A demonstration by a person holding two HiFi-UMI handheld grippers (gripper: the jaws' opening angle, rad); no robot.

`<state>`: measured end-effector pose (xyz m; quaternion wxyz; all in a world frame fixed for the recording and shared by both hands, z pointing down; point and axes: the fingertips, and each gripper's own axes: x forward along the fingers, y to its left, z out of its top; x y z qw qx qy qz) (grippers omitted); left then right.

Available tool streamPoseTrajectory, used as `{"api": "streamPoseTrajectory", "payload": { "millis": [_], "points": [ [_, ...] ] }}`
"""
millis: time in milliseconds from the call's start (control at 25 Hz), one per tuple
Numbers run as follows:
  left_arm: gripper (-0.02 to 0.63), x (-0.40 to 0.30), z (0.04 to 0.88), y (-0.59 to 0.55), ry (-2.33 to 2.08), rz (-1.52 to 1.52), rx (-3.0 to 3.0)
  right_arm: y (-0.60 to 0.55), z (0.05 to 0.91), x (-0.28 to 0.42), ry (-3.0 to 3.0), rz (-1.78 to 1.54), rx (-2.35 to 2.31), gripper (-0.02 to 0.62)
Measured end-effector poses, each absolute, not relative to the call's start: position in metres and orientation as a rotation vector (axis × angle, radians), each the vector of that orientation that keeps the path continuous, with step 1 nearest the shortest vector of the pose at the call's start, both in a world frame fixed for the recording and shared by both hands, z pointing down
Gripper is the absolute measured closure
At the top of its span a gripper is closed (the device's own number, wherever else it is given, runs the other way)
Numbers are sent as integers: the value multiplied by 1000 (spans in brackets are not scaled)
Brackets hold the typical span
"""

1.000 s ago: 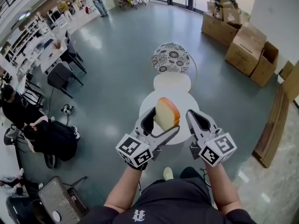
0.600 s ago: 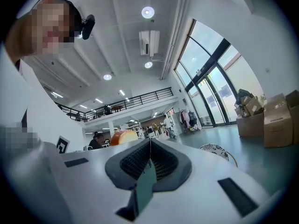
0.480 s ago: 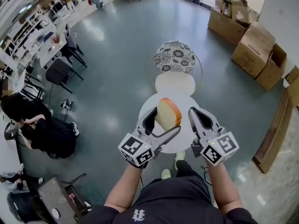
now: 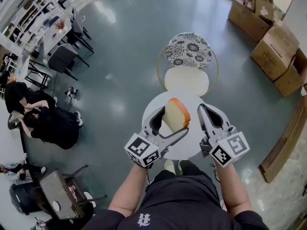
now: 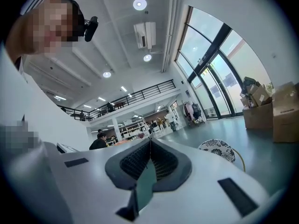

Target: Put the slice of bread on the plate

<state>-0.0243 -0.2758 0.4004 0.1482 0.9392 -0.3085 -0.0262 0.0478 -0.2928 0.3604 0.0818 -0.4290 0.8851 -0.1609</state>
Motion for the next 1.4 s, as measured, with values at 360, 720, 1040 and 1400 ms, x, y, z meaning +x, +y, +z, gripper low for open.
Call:
{"api": "streamPoseTrajectory", "payload": {
  "millis": [360, 720, 1040, 1400],
  "points": [
    [126, -16, 481, -297, -824, 105, 2703, -300, 418, 59, 2605, -556, -1373, 588],
    [126, -7, 572, -307, -742, 272, 2716, -304, 486, 64, 2551, -597, -1448, 588],
    [126, 1, 652, -315, -697, 503, 2742, -308, 535, 71, 2523, -625, -1496, 588],
    [126, 1, 723, -319, -652, 728, 2716, -311, 571, 67, 2531, -656, -1499, 588]
  ]
}}
